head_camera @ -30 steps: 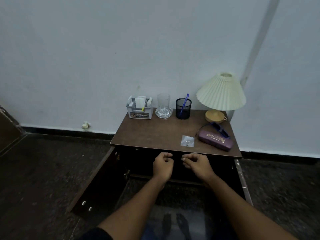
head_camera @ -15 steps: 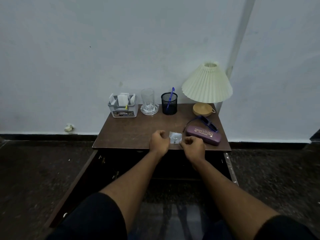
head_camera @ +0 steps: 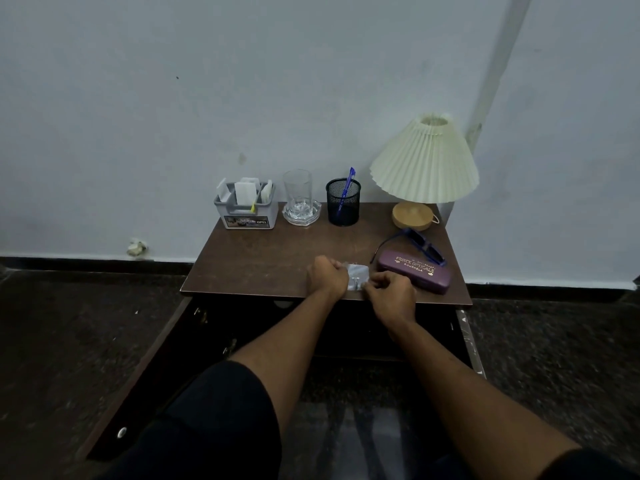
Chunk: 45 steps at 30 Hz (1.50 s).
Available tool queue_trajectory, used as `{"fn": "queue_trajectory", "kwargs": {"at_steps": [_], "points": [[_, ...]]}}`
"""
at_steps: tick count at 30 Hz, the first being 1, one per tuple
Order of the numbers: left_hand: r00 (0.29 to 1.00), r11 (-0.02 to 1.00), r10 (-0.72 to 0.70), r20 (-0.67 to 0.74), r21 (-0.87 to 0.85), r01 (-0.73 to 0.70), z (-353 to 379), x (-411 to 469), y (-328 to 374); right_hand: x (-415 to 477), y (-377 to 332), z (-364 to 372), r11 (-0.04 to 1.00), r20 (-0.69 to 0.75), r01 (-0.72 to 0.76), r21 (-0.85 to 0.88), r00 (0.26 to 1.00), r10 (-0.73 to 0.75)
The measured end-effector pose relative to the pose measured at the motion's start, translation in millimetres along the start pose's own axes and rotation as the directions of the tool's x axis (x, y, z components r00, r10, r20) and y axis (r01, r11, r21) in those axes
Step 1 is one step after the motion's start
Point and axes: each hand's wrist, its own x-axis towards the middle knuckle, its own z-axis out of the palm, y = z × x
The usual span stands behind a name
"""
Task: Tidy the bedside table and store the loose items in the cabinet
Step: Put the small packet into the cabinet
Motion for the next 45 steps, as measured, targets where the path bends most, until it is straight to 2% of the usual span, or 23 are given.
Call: {"fn": "queue_trajectory", "kwargs": {"at_steps": [4,6,10,14,21,28,34,37,38,41,45], "points": [[0.996,0.982,-0.084,-0.017,-0.170,0.080,-8,-18,-6,-5,-2,-3,0.998,0.023,-0.032,0.060,0.999,0.030],[0.994,0.962,-0.106,0.008,-0.251,0.104,-14,-28,-12,-10,-3,-3,0.981,0.063,-0.093,0.171,0.995,0.083],[0.993,0.915,-0.104,0.059,-0.386,0.119,-26,-51,-23,-32,-5,-9,0.798,0.258,-0.333,0.502,0.939,0.229],[0.986,0.896,-0.156,0.064,-0.411,0.169,-34,-79,-39,-57,-4,-17,0.692,0.333,-0.419,0.588,0.905,0.265],[0.977,0.930,-0.204,0.063,-0.300,0.214,-38,-104,-74,-85,11,-14,0.755,0.386,-0.485,0.442,0.862,0.327],[0.972,0.946,-0.230,0.043,-0.223,0.234,-21,-75,-102,-72,38,24,0.836,0.290,-0.474,0.275,0.870,0.398],[0.960,0.936,-0.268,0.078,-0.215,0.279,6,-29,-118,-38,51,70,0.869,0.248,-0.442,0.221,0.888,0.388],[0.957,0.944,-0.276,0.087,-0.165,0.287,19,-1,-125,-12,55,89,0.911,0.175,-0.403,0.086,0.907,0.384],[0.952,0.938,-0.292,0.095,-0.168,0.304,22,8,-127,-3,54,95,0.918,0.202,-0.394,0.031,0.902,0.381],[0.935,0.914,-0.320,0.150,-0.211,0.347,33,32,-130,17,58,111,0.899,0.369,-0.428,-0.096,0.823,0.431],[0.902,0.906,-0.321,0.290,-0.182,0.381,37,54,-131,34,69,128,0.883,0.425,-0.462,-0.085,0.785,0.452]]}}
